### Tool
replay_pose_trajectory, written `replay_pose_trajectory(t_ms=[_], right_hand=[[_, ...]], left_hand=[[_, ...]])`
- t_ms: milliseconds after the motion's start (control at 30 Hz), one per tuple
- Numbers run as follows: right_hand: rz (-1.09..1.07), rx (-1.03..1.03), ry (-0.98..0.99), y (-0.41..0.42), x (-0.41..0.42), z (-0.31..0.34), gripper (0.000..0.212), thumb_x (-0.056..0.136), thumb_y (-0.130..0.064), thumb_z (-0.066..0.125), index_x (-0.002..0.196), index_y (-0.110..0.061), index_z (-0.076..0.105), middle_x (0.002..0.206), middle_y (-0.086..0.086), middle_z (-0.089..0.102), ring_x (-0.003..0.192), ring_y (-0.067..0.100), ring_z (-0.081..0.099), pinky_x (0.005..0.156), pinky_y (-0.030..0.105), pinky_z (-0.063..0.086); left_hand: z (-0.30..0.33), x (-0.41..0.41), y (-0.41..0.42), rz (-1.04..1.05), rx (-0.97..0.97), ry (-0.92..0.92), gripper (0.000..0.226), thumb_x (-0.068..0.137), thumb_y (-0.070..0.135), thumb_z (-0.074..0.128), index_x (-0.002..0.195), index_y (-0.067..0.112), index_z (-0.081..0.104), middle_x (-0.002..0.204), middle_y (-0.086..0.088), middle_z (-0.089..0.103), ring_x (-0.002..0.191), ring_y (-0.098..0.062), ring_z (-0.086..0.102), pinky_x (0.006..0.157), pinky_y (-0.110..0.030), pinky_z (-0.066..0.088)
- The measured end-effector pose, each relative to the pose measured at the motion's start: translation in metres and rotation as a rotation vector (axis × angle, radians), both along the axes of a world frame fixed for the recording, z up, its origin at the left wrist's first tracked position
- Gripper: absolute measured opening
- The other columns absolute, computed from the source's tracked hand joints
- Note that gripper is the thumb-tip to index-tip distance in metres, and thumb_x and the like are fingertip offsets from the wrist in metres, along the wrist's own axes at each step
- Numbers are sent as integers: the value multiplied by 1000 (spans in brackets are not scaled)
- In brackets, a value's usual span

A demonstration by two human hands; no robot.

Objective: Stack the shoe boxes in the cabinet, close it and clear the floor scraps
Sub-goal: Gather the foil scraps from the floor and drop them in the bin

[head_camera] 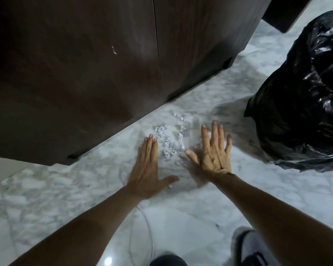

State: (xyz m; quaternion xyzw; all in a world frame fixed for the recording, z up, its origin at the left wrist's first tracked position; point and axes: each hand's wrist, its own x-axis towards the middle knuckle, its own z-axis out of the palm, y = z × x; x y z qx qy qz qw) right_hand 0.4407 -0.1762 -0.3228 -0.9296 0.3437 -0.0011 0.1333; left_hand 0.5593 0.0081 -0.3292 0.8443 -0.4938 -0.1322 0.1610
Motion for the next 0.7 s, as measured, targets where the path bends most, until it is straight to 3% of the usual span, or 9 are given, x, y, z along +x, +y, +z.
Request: replay_pose_trajectory(t_ms=[67,133,300,367,567,700], right_hand=[[-63,25,-11,-12,-3,0,101,79,-79,23,152,-11,20,160,19,10,147,37,8,114,61,15],[-44,45,0,-22,-8,-2,109,74,-84,20,153,-9,15,161,18,5,148,34,2,117,58,11],[134,93,101,-26,-9,3,139,51,-99,27,153,-11,-6,161,10,-15,147,26,-18,120,46,-9],[209,97,100,-29,-7,4,145,47,-101,31,153,-10,-8,160,9,-17,146,22,-22,120,45,-10],[392,50,71,-42,20,2,124,63,-94,31,153,-19,-10,161,15,-12,148,27,-13,120,52,-3],[390,48,34,-48,42,-2,93,77,-83,26,153,-34,4,163,8,-4,149,31,-6,119,52,-6]], left_hand=[[-1,-5,2,-93,31,-59,140,61,94,43,148,-12,14,159,-27,5,149,-38,2,118,-54,15],[-1,-8,-1,-73,32,-78,148,53,96,48,148,-12,14,158,-28,6,149,-38,2,118,-55,16],[-8,3,-24,65,25,-101,139,62,95,36,146,-14,19,156,-31,11,148,-38,10,119,-52,16],[-8,14,-35,96,30,-85,134,64,94,29,148,-11,18,157,-29,10,149,-36,9,120,-47,12],[-8,49,-52,38,-4,-61,107,79,82,27,154,8,9,161,-18,-3,150,-28,-4,121,-42,0],[-13,52,-55,14,-39,-111,75,94,62,29,153,17,22,161,-15,14,150,-26,6,121,-45,5]])
